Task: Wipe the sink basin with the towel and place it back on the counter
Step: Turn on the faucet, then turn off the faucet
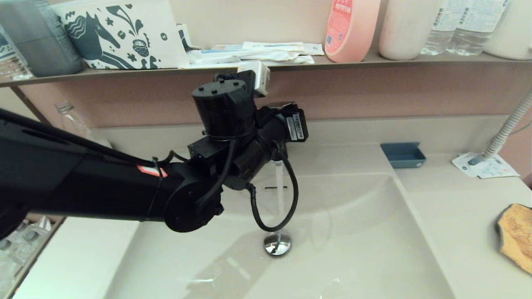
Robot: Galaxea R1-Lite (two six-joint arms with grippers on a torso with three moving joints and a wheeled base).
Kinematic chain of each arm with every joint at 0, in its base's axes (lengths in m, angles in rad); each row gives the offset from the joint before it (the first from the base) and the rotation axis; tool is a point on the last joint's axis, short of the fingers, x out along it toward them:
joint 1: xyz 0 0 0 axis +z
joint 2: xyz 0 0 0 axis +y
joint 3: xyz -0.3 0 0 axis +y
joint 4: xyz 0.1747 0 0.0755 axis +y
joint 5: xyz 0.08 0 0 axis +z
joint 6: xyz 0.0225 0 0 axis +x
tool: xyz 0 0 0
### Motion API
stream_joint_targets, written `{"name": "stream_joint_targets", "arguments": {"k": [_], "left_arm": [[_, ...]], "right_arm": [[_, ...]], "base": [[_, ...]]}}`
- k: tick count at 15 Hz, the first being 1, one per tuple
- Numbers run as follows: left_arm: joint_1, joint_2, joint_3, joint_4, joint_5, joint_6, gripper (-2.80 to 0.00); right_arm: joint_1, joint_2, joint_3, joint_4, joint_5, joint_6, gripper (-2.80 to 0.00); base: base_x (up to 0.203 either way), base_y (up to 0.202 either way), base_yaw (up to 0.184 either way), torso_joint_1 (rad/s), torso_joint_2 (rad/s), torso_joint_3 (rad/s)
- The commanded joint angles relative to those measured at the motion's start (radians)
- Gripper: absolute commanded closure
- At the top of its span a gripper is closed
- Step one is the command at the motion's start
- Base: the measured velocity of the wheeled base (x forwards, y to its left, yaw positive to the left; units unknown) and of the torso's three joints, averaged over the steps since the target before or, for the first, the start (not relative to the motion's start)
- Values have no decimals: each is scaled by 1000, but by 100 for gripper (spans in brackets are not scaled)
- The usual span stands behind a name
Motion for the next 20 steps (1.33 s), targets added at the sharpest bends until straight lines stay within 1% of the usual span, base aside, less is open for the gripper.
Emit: {"name": "stream_joint_targets", "arguments": {"k": [1, 3, 9, 13, 16, 20], "left_arm": [[3, -42, 4, -5, 12, -1, 0], [17, -44, 4, -6, 17, 1, 0], [4, -63, 69, -6, 18, -1, 0], [-22, -74, 55, -9, 18, 2, 0], [-26, -92, 46, -9, 17, 15, 0], [-49, -79, 45, -9, 16, 17, 0]], "right_arm": [[0, 0, 0, 0, 0, 0, 0], [0, 0, 0, 0, 0, 0, 0], [0, 0, 0, 0, 0, 0, 0], [0, 0, 0, 0, 0, 0, 0], [0, 0, 0, 0, 0, 0, 0], [0, 0, 0, 0, 0, 0, 0]], "base": [[0, 0, 0, 0, 0, 0], [0, 0, 0, 0, 0, 0], [0, 0, 0, 0, 0, 0], [0, 0, 0, 0, 0, 0], [0, 0, 0, 0, 0, 0], [0, 0, 0, 0, 0, 0]]}}
